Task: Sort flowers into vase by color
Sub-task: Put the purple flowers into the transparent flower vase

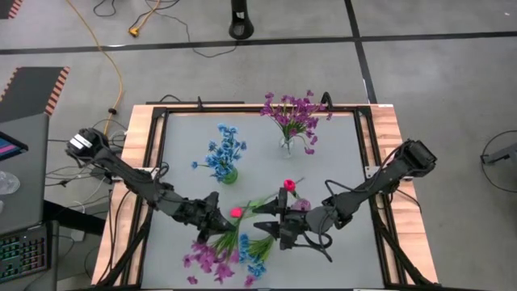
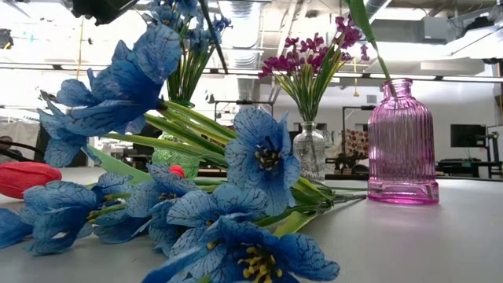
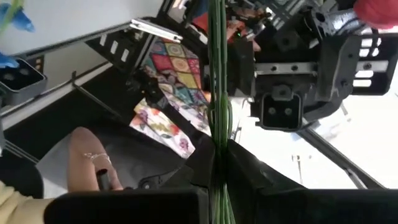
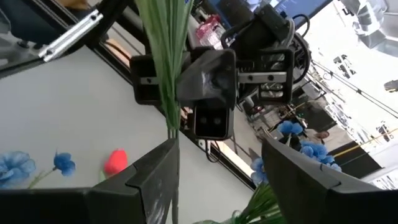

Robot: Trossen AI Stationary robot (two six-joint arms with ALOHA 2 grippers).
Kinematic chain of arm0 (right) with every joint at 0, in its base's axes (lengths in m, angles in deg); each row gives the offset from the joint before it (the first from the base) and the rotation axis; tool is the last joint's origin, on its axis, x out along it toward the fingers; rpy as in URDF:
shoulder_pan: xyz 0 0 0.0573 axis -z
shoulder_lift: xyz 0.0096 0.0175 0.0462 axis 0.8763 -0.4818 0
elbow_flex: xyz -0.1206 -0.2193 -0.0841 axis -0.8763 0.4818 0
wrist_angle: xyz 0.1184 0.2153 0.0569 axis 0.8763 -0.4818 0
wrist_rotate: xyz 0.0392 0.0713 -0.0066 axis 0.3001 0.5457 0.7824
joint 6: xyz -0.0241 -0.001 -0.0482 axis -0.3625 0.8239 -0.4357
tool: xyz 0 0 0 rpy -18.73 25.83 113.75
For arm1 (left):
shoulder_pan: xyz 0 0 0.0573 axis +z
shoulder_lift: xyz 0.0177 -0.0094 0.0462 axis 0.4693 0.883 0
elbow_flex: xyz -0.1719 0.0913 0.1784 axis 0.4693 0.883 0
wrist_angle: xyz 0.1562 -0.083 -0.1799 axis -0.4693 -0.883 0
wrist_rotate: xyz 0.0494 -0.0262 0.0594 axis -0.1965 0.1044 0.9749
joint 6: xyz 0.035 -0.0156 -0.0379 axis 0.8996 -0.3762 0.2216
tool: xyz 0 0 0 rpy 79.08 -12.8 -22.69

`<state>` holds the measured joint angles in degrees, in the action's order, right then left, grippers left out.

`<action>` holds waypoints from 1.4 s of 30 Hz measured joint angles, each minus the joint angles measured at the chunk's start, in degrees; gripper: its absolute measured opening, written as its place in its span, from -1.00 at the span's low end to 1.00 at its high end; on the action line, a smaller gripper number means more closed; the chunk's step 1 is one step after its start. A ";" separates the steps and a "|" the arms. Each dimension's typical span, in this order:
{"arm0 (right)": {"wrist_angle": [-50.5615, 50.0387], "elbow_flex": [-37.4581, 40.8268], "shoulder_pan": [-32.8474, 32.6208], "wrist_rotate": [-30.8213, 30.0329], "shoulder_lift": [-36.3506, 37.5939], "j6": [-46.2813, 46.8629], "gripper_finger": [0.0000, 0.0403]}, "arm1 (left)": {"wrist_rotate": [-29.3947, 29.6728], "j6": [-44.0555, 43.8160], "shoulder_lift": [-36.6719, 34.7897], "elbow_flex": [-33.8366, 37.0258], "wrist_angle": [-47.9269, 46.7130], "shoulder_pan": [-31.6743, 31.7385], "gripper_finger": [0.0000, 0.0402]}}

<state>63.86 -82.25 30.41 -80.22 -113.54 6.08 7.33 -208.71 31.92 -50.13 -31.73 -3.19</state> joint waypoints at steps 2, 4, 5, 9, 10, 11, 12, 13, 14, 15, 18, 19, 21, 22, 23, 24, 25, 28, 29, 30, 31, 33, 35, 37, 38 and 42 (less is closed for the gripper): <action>-0.10 0.00 -0.54 -0.09 0.00 -0.20 0.29 | 0.00 0.32 0.29 -0.06 0.35 0.06 -0.93; -0.16 0.00 -1.14 -0.11 0.08 -0.86 0.29 | 0.03 0.46 0.49 -0.57 -0.14 0.09 -0.93; -0.22 0.00 -1.36 -0.12 0.09 -1.34 0.29 | 0.29 0.72 0.50 -0.78 -0.14 0.12 -0.93; -0.36 0.00 -2.39 -0.20 0.09 -1.90 0.29 | 1.89 3.73 0.50 -2.53 -0.49 1.02 -0.93; -0.32 0.00 -2.59 -0.22 0.09 -1.88 0.29 | 2.16 4.96 0.50 -3.14 -0.69 1.35 -0.93; -0.32 0.00 -2.63 -0.24 0.09 -1.88 0.29 | 2.41 5.92 0.50 -3.68 -0.66 1.73 -0.93; -0.34 0.00 -2.67 -0.24 0.09 -1.88 0.29 | 2.74 6.86 0.48 -4.20 -0.66 2.18 -0.93; -0.35 0.00 -2.66 -0.24 0.09 -1.75 0.29 | 2.90 7.88 0.48 -4.72 -0.81 2.59 -0.93; -0.34 0.00 -2.58 -0.24 0.09 -1.67 0.29 | 2.96 8.79 0.48 -5.18 -1.11 3.04 -0.93; -0.34 0.00 -2.54 -0.24 0.09 -1.67 0.29 | 2.97 9.58 0.48 -5.60 -1.57 3.46 -0.93; -0.27 0.00 -2.10 -0.26 0.09 -1.66 0.29 | 2.94 10.97 0.48 -7.21 -4.59 4.41 -0.93; -0.19 0.00 -1.98 -0.26 0.09 -1.66 0.29 | 2.67 10.93 0.48 -7.61 -5.61 4.60 -0.93; -0.12 0.00 -1.62 -0.28 0.09 -1.66 0.29 | 1.62 10.77 0.48 -8.26 -7.62 4.99 -0.93; -0.16 0.00 -1.41 -0.30 0.07 -1.66 0.29 | 1.38 10.75 0.48 -8.49 -8.34 5.05 -0.93; -0.22 0.00 -1.23 -0.30 0.07 -1.66 0.29 | 1.34 10.75 0.48 -8.70 -8.66 5.05 -0.93; -0.27 0.00 -0.96 -0.35 0.07 -1.66 0.29 | 1.36 10.72 0.48 -9.00 -8.91 5.05 -0.93; -0.27 0.00 -0.80 -0.34 0.07 -1.66 0.29 | 1.36 10.72 0.48 -9.23 -8.92 5.05 -0.93; -0.25 0.00 -0.50 -0.24 0.07 -1.66 0.29 | 1.38 10.72 0.48 -9.57 -9.06 5.05 -0.93; -0.26 0.00 -0.36 -0.21 0.07 -1.66 0.29 | 1.36 10.75 0.48 -9.76 -9.34 5.05 -0.93; -0.27 0.00 -0.13 -0.19 0.07 -1.66 0.29 | 1.38 10.78 0.48 -10.01 -9.65 5.05 -0.93; -0.25 0.00 -0.13 -0.18 0.07 -1.66 0.29 | 1.38 10.83 0.48 -10.26 -9.84 5.05 -0.93; -0.25 0.00 0.10 -0.07 0.07 -1.66 0.29 | 1.38 10.85 0.48 -10.61 -10.08 5.05 -0.93; -0.22 0.00 0.49 0.02 0.07 -1.66 0.29 | 1.38 10.99 0.60 -10.97 -10.20 5.05 -0.93; 0.12 0.00 1.05 0.02 0.07 -1.66 0.29 | 1.38 11.13 0.69 -11.27 -10.18 5.05 -0.93; 0.27 0.00 1.34 0.02 0.07 -1.66 0.29 | 1.40 11.15 0.68 -11.28 -10.20 5.05 -0.93; 0.38 0.00 2.46 0.02 0.07 -1.66 0.29 | 1.72 11.14 0.69 -11.30 -10.55 5.05 -0.93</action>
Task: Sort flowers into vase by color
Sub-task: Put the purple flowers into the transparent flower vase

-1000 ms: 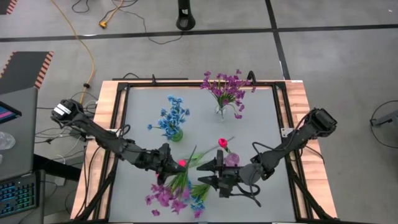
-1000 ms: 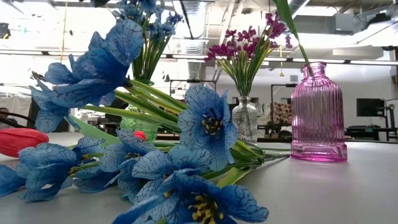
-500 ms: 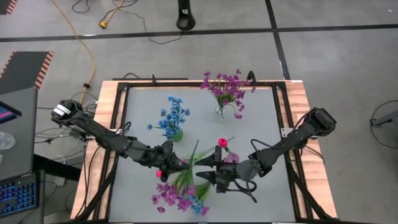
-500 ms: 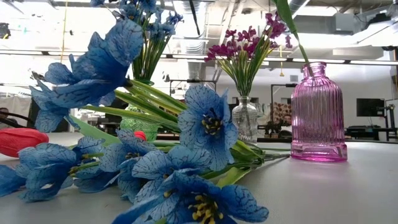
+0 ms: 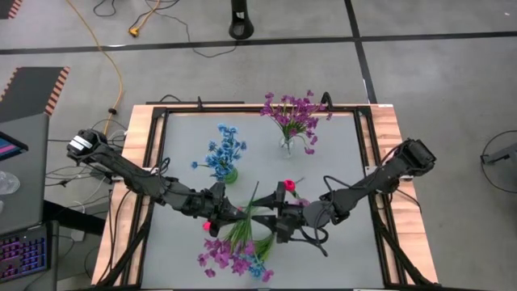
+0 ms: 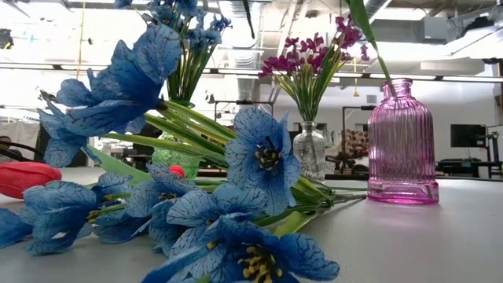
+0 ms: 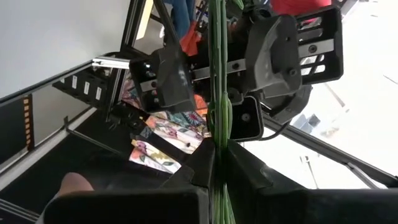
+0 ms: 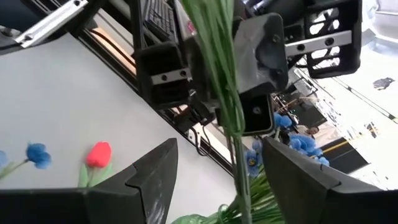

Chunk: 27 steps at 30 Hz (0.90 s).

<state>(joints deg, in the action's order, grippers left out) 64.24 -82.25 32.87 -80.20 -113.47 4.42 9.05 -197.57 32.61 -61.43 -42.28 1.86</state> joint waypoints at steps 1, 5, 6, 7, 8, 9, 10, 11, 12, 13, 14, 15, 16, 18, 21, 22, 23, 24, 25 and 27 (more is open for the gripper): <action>0.00 0.00 0.17 0.00 -0.02 0.00 0.29 | -0.01 -0.21 0.00 0.00 0.00 0.00 -0.93; 0.25 0.00 1.03 0.02 -0.02 0.00 0.29 | -0.02 -1.08 0.00 0.00 0.00 0.00 -0.93; 0.25 0.00 1.23 0.03 -0.02 0.00 0.29 | -0.02 -1.28 0.00 0.00 0.01 0.00 -0.93; 0.29 0.00 1.43 0.04 -0.02 0.00 0.29 | -0.02 -1.29 0.00 0.00 0.02 0.00 -0.93; 0.31 0.00 1.61 0.05 -0.02 0.00 0.29 | -0.02 -1.32 0.00 0.00 0.02 0.00 -0.93; 0.31 0.00 1.86 0.09 -0.02 -0.02 0.29 | -0.02 -1.34 0.00 0.00 0.02 0.00 -0.93; 0.31 0.00 2.08 0.21 -0.02 0.00 0.29 | -0.02 -1.36 0.00 0.00 0.00 0.00 -0.93; 0.31 0.00 2.38 0.33 -0.02 -0.02 0.29 | -0.02 -1.38 0.00 0.00 0.02 0.00 -0.93; 0.32 0.00 2.71 0.48 -0.02 -0.02 0.29 | -0.02 -1.40 0.00 0.00 0.02 0.00 -0.93; 0.33 0.00 3.07 0.77 -0.02 -0.02 0.29 | -0.02 -1.43 0.00 0.00 0.02 0.00 -0.93; 0.33 0.00 3.46 1.34 -0.02 -0.01 0.29 | -0.02 -1.55 0.00 0.00 0.02 0.00 -0.93; 0.34 0.00 3.79 2.09 -0.02 -0.01 0.29 | -0.02 -1.88 0.00 0.00 0.02 0.00 -0.93; 0.33 0.00 4.07 2.85 -0.02 0.00 0.29 | -0.02 -2.03 0.00 0.00 0.02 0.00 -0.93; 0.33 0.00 4.58 4.28 -0.02 -0.02 0.27 | -0.04 -2.19 0.00 0.00 0.02 0.00 -0.93; 0.37 0.00 5.18 4.79 -0.02 0.00 0.20 | -0.04 -2.23 0.00 0.00 0.02 0.00 -0.93; 0.37 0.00 5.23 4.81 -0.02 0.00 0.17 | -0.04 -2.25 0.00 0.00 0.03 0.00 -0.93; 0.37 0.00 5.23 4.81 -0.02 -0.02 0.13 | -0.05 -2.25 0.00 0.00 0.02 0.00 -0.93; 0.37 0.00 5.23 4.81 -0.02 -0.01 0.10 | -0.05 -2.25 0.00 0.00 0.02 0.00 -0.93; 0.37 0.00 5.23 4.81 -0.02 -0.02 0.05 | -0.06 -2.25 0.00 0.00 0.04 0.00 -0.93; 0.37 0.00 5.18 4.81 -0.02 0.00 -0.04 | -0.04 -1.97 0.00 0.02 0.02 0.00 -0.93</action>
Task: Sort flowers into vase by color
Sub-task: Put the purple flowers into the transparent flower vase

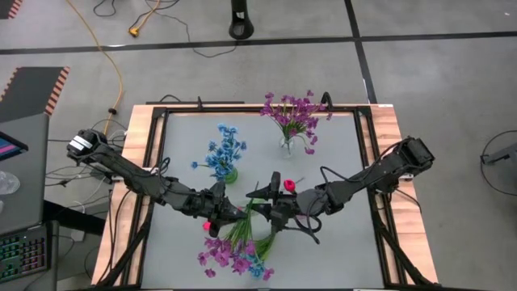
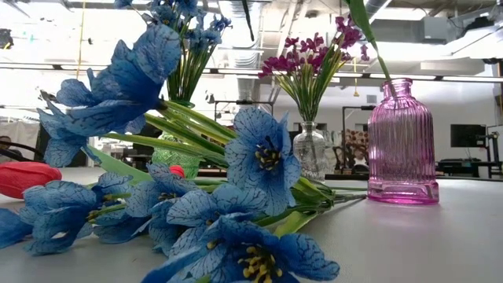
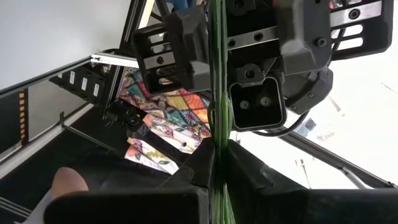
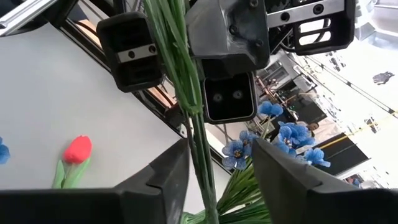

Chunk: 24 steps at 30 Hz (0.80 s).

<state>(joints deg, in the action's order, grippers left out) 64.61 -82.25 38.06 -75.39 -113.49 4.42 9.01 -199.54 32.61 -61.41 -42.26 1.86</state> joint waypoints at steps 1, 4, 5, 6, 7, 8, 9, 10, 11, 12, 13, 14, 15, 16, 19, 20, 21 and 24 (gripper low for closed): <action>0.00 0.00 0.00 0.00 0.00 -0.02 -0.09 | -0.02 0.30 0.00 -0.02 0.02 0.00 -0.93; -0.02 0.00 0.00 0.02 0.00 -0.02 -0.24 | -0.01 0.67 0.00 0.00 0.02 0.00 -0.93; -0.04 0.00 -0.01 0.03 0.00 -0.02 -0.30 | 0.00 0.74 0.00 0.00 0.04 0.00 -0.93; -0.05 0.00 -0.02 0.04 0.00 -0.02 -0.35 | 0.00 0.75 0.00 -0.01 0.07 0.00 -0.93; -0.07 0.00 -0.02 0.07 0.00 -0.02 -0.40 | 0.00 0.75 0.00 -0.01 0.09 0.00 -0.93; -0.07 0.00 -0.02 0.09 0.00 -0.02 -0.45 | 0.00 0.77 0.00 -0.02 0.09 0.00 -0.93; -0.08 0.00 -0.02 0.13 0.00 -0.02 -0.49 | 0.00 0.79 0.00 0.00 0.09 0.00 -0.93; -0.11 0.00 -0.02 0.16 0.00 -0.02 -0.53 | 0.00 0.77 0.00 0.00 0.11 0.00 -0.93; -0.20 0.00 -0.02 0.24 0.00 -0.02 -0.58 | 0.02 0.97 0.00 0.00 0.13 0.00 -0.93; -0.32 0.00 -0.02 0.44 0.00 -0.04 -0.61 | 0.02 1.23 0.00 -0.01 0.16 0.00 -0.93; -0.41 0.00 -0.02 0.85 -0.02 -0.08 -0.65 | 0.01 1.64 0.00 -0.01 0.21 0.00 -0.93; -0.44 0.00 -0.02 1.40 -0.02 -0.09 -0.68 | 0.01 2.05 0.00 0.00 0.22 0.00 -0.93; -0.44 0.00 -0.02 1.92 -0.02 -0.14 -0.70 | 0.07 2.55 0.00 0.00 0.23 -0.01 -0.93; -0.42 0.00 -0.02 2.54 -0.02 -0.24 -0.73 | 0.11 3.09 0.00 0.00 0.20 -0.07 -0.93; -0.46 0.00 -0.11 2.71 -0.02 -0.24 -0.77 | 0.60 5.46 0.00 0.00 0.19 -0.07 -0.92; -0.52 0.00 -0.10 2.71 -0.02 -0.24 -0.77 | 0.91 6.47 0.00 0.00 0.13 -0.07 -0.92; -0.62 0.00 -0.07 2.73 -0.02 -0.23 -0.77 | 1.09 7.49 0.00 0.00 0.07 -0.07 -0.91; -0.68 0.00 -0.21 2.71 -0.02 -0.22 -0.78 | 1.18 11.34 0.00 0.00 0.07 -0.07 -0.87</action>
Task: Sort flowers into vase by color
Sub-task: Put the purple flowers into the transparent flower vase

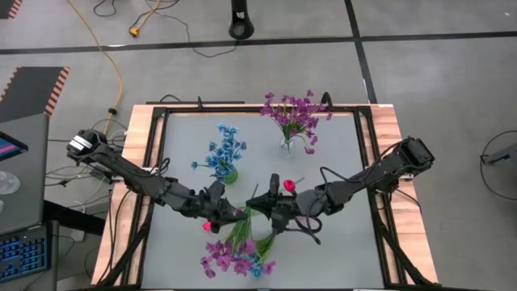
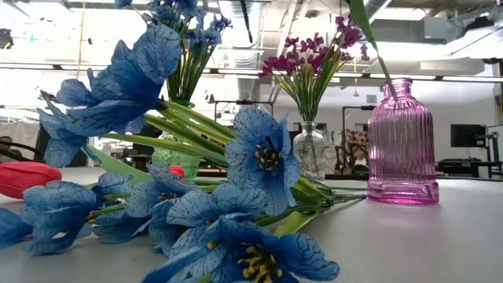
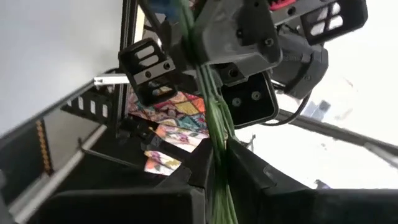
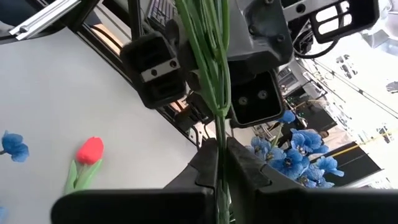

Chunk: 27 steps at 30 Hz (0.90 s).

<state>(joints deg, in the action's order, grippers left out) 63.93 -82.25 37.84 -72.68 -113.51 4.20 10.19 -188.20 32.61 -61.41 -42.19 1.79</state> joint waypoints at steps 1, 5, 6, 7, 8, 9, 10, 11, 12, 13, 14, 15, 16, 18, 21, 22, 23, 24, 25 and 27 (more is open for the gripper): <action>0.00 0.00 -0.10 0.00 0.00 0.00 -0.78 | -0.02 1.80 0.00 0.00 -0.02 0.00 -0.86; -0.12 0.00 -0.58 -0.13 0.00 0.00 -0.78 | 0.04 6.12 0.00 0.00 -0.42 0.00 -0.82; -0.13 0.00 -0.76 -0.15 0.00 -0.06 -0.78 | -0.02 7.17 0.00 0.00 -0.44 0.00 -0.81; -0.11 0.00 -0.92 -0.21 0.00 -0.54 -0.78 | -0.08 8.46 0.00 0.00 -0.44 0.00 -0.80; -0.03 0.00 -1.13 -0.40 0.00 -1.09 -0.78 | -0.07 9.95 0.00 0.00 -0.45 0.00 -0.78; 0.03 0.00 -1.31 -0.48 0.00 -1.33 -0.78 | -0.06 11.53 0.00 0.00 -0.48 0.00 -0.77; 0.04 0.00 -1.44 -0.48 0.00 -1.62 -0.78 | -0.07 13.07 0.00 0.00 -0.60 0.00 -0.75; 0.09 0.00 -1.63 -0.47 0.00 -1.71 -0.78 | -0.04 14.56 0.00 0.02 -0.66 0.00 -0.72; 0.20 0.00 -1.75 -0.45 0.00 -1.73 -0.78 | 0.01 15.96 0.00 0.02 -0.68 0.00 -0.69; 0.29 0.00 -1.85 -0.39 0.00 -1.75 -0.78 | 0.18 17.32 0.00 0.04 -0.74 0.03 -0.66; 0.33 0.00 -2.00 -0.39 0.00 -1.74 -0.78 | 0.17 18.82 0.00 0.04 -0.76 0.07 -0.63; 0.33 0.00 -2.16 -0.39 0.00 -1.75 -0.78 | -0.19 20.37 0.02 0.07 -0.79 0.07 -0.59; 0.30 0.00 -2.21 -0.32 0.00 -1.75 -0.78 | -1.06 22.36 0.02 0.07 -0.77 0.09 -0.55; 0.24 0.00 -2.49 -0.22 0.00 -1.73 -0.79 | -3.69 26.93 0.02 0.07 -0.72 0.12 -0.47; 0.49 0.00 -3.02 -0.20 0.05 -1.77 -0.79 | -8.94 34.05 0.02 0.07 -0.68 0.24 -0.39; 0.57 0.00 -3.29 -0.20 0.23 -1.76 -0.79 | -10.27 35.95 0.02 0.07 -0.63 0.24 -0.37; 0.54 0.00 -3.56 -0.22 0.45 -1.69 -0.79 | -10.89 37.59 0.02 0.07 -0.59 0.00 -0.36; 0.70 0.00 -3.72 -0.23 0.79 -1.24 -0.79 | -10.95 39.26 -0.02 0.07 -0.61 -0.41 -0.36; 0.75 0.00 -3.85 -0.25 1.24 -0.73 -0.79 | -10.75 41.02 -0.04 0.07 -0.50 -0.82 -0.36; 0.95 0.00 -4.39 -1.19 2.42 0.66 -0.79 | -10.99 43.78 -0.44 0.07 -0.75 -1.35 -0.36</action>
<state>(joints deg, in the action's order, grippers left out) 64.88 -82.25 33.45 -73.87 -111.10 4.87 -0.79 -144.42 32.17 -61.34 -42.94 0.45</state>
